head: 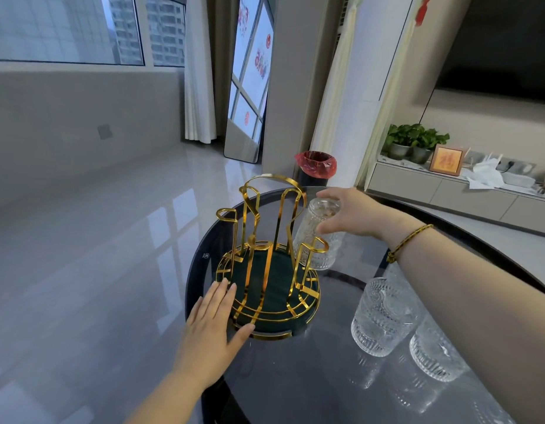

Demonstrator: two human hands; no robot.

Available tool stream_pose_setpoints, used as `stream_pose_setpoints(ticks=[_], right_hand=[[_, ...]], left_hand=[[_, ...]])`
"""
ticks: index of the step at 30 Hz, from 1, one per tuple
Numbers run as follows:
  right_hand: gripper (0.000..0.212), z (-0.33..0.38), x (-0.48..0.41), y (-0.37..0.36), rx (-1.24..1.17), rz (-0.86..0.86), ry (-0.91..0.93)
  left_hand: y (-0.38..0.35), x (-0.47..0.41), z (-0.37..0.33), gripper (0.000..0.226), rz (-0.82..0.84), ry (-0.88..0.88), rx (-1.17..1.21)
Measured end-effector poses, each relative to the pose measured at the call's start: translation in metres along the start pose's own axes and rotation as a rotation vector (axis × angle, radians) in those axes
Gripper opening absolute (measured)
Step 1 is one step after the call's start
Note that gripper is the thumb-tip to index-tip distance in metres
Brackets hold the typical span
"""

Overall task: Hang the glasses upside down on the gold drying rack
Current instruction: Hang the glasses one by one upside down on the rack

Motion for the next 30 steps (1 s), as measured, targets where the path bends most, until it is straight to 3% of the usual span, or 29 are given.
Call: stream_pose_setpoints(ticks=[18, 30], right_hand=[[0.060, -0.001, -0.009, -0.011, -0.042, 0.000, -0.029], [0.071, -0.005, -0.009, -0.008, -0.086, -0.016, -0.070]], left_hand=[[0.001, -0.001, -0.001, 0.100, 0.029, 0.009, -0.002], [-0.001, -0.002, 0.002, 0.106, -0.010, -0.007, -0.005]])
Point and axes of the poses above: each hand's wrist, its own x-axis away from the middle knuckle, its own y-axis out of the back of the hand, z = x × y, the point moved 1 cm from there along -x, towards the middle knuckle, and after that the axes turned 6 degrees about -y, right-handed, at the moved point
